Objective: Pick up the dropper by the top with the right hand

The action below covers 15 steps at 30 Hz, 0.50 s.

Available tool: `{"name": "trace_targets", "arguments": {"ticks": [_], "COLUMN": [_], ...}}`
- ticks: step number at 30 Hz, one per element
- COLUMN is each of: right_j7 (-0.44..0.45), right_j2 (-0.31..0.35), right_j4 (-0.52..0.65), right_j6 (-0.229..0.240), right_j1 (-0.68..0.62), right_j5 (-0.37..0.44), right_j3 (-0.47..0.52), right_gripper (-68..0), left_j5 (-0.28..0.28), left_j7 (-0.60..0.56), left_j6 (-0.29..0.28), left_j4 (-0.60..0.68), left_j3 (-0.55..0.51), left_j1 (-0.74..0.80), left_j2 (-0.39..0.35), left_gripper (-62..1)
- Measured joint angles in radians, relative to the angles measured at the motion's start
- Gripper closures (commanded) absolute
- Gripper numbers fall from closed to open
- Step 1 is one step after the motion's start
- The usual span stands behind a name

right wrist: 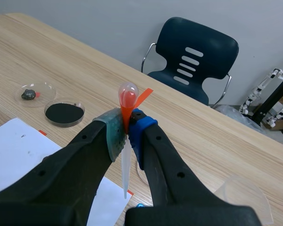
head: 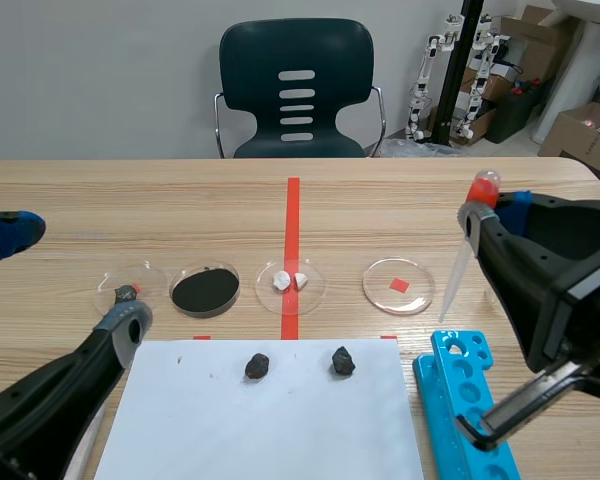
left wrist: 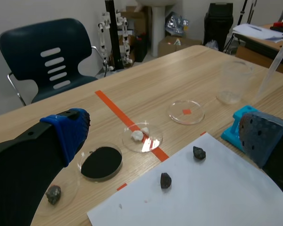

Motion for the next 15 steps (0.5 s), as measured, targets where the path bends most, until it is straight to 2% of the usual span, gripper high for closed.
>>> {"name": "trace_targets", "arguments": {"ticks": [4, 15], "right_j7": [0.0, 0.0], "right_j2": [0.0, 0.0], "right_j4": [0.0, 0.0], "right_j6": [0.0, 0.0], "right_j1": [0.0, 0.0], "right_j5": [0.0, 0.0], "right_j3": [0.0, 0.0], "right_gripper": [-0.2, -0.2], "left_j5": [0.0, 0.001], "left_j7": [-0.016, -0.033], "left_j6": [-0.001, -0.061], "left_j4": [0.0, 0.0], "left_j3": [0.0, 0.0], "left_j1": [0.0, 0.0], "left_j2": [0.0, 0.0], "left_gripper": [-62.3, -62.3]}}
